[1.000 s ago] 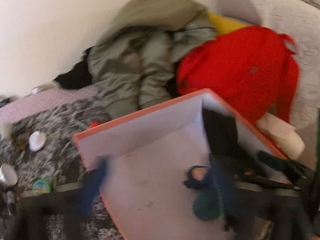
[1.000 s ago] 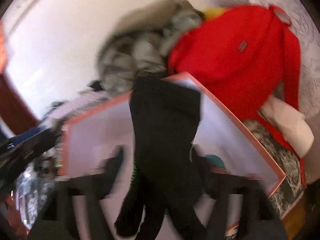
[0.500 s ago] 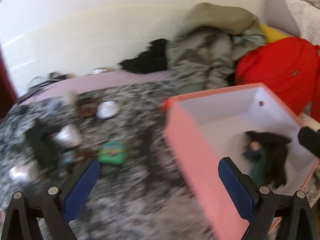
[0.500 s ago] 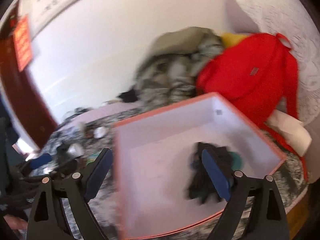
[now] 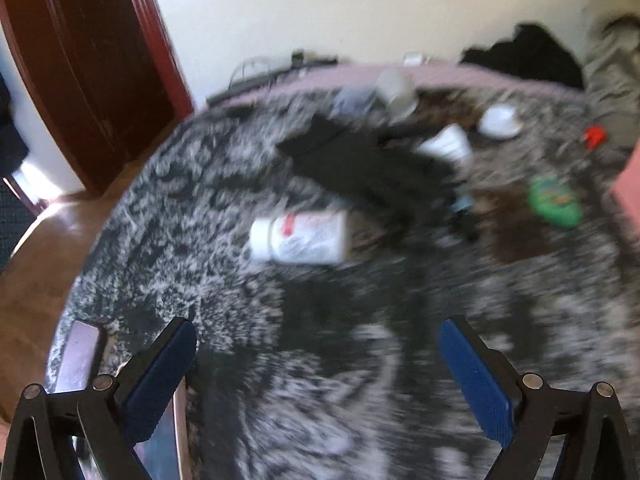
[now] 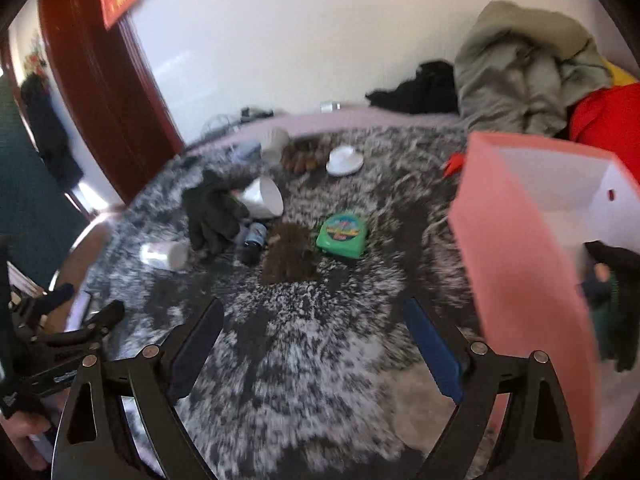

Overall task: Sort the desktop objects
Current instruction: 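Grasp the green tape measure with the right tool while the left tool grasps the pill bottle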

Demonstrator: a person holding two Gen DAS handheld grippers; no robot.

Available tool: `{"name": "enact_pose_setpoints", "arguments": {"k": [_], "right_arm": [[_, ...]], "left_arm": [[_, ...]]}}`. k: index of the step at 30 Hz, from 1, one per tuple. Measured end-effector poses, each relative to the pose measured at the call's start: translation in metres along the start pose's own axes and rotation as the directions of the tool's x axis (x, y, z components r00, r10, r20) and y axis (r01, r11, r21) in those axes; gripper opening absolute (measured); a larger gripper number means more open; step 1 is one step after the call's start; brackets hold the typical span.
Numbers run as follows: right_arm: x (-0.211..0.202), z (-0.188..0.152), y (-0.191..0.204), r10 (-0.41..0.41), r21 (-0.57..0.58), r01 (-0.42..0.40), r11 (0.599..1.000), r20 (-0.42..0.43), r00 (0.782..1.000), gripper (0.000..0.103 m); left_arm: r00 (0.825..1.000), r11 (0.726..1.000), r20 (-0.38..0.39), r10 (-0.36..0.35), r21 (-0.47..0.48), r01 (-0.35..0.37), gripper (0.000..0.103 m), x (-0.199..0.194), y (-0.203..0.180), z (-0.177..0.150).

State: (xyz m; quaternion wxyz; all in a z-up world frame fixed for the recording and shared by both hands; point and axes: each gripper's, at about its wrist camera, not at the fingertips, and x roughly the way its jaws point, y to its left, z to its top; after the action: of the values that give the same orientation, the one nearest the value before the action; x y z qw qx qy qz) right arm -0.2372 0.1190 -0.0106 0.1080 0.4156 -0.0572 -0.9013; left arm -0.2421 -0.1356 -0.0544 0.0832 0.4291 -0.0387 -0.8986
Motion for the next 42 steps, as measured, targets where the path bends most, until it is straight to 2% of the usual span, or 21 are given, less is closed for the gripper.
{"name": "enact_pose_setpoints", "arguments": {"k": [6, 11, 14, 18, 20, 21, 23, 24, 25, 26, 28, 34, 37, 42], "right_arm": [[0.086, 0.023, 0.0, -0.039, 0.029, 0.041, 0.999, -0.08, 0.996, 0.094], [0.128, 0.045, -0.005, -0.034, 0.049, 0.04, 0.998, -0.108, 0.994, 0.094], [0.15, 0.055, -0.011, -0.038, 0.057, 0.046, 0.997, -0.126, 0.991, 0.094], [0.179, 0.061, -0.021, -0.022, 0.093, 0.038, 0.995, -0.17, 0.985, 0.094], [0.194, 0.061, -0.024, -0.019, 0.105, 0.04, 0.994, -0.197, 0.98, 0.095], [0.2, 0.062, -0.025, -0.021, 0.101, 0.041, 0.994, -0.196, 0.98, 0.098], [0.202, 0.063, -0.021, -0.029, 0.074, 0.043, 0.996, -0.179, 0.983, 0.101], [0.203, 0.063, -0.019, -0.037, 0.056, 0.047, 0.997, -0.172, 0.984, 0.096], [0.203, 0.063, -0.017, -0.055, 0.031, 0.061, 0.998, -0.163, 0.985, 0.07], [0.202, 0.063, -0.015, -0.083, 0.003, 0.085, 0.996, -0.159, 0.984, 0.06], [0.199, 0.064, -0.013, -0.075, -0.024, 0.072, 0.997, -0.167, 0.983, 0.06], [0.168, 0.057, -0.017, -0.029, 0.001, 0.03, 1.0, -0.18, 0.983, 0.06], [0.135, 0.051, -0.019, -0.001, 0.02, 0.004, 1.0, -0.164, 0.986, 0.06], [0.073, 0.03, -0.015, 0.059, 0.042, -0.055, 0.998, -0.119, 0.991, 0.06]], "left_arm": [[0.998, 0.998, -0.041, -0.05, -0.035, 0.048, 0.1, 0.06, 0.019, 0.013], [0.992, 0.992, -0.037, -0.123, -0.047, 0.121, 0.101, 0.093, 0.016, 0.036], [0.991, 0.993, -0.054, -0.12, -0.017, 0.12, 0.1, 0.112, 0.008, 0.045], [0.998, 0.997, -0.04, -0.05, 0.054, 0.052, 0.101, 0.128, -0.004, 0.052], [0.997, 0.997, -0.058, -0.06, 0.053, 0.063, 0.1, 0.134, -0.003, 0.052], [0.994, 0.996, -0.076, -0.077, 0.036, 0.08, 0.1, 0.137, 0.0, 0.051], [0.989, 0.993, -0.091, -0.113, 0.003, 0.114, 0.098, 0.139, 0.007, 0.05], [0.987, 0.991, -0.095, -0.131, -0.013, 0.131, 0.088, 0.139, 0.011, 0.049], [0.984, 0.989, -0.098, -0.149, -0.03, 0.147, 0.088, 0.139, 0.015, 0.049], [0.983, 0.987, -0.097, -0.157, -0.043, 0.153, 0.088, 0.137, 0.018, 0.049], [0.985, 0.987, -0.087, -0.151, -0.063, 0.145, 0.088, 0.129, 0.023, 0.047], [0.989, 0.987, -0.044, -0.142, -0.083, 0.138, 0.088, 0.092, 0.031, 0.039], [0.99, 0.987, 0.0, -0.139, -0.075, 0.139, 0.088, 0.061, 0.027, 0.035], [0.981, 0.978, 0.046, -0.191, -0.075, 0.194, 0.088, 0.001, 0.011, 0.01]]}}
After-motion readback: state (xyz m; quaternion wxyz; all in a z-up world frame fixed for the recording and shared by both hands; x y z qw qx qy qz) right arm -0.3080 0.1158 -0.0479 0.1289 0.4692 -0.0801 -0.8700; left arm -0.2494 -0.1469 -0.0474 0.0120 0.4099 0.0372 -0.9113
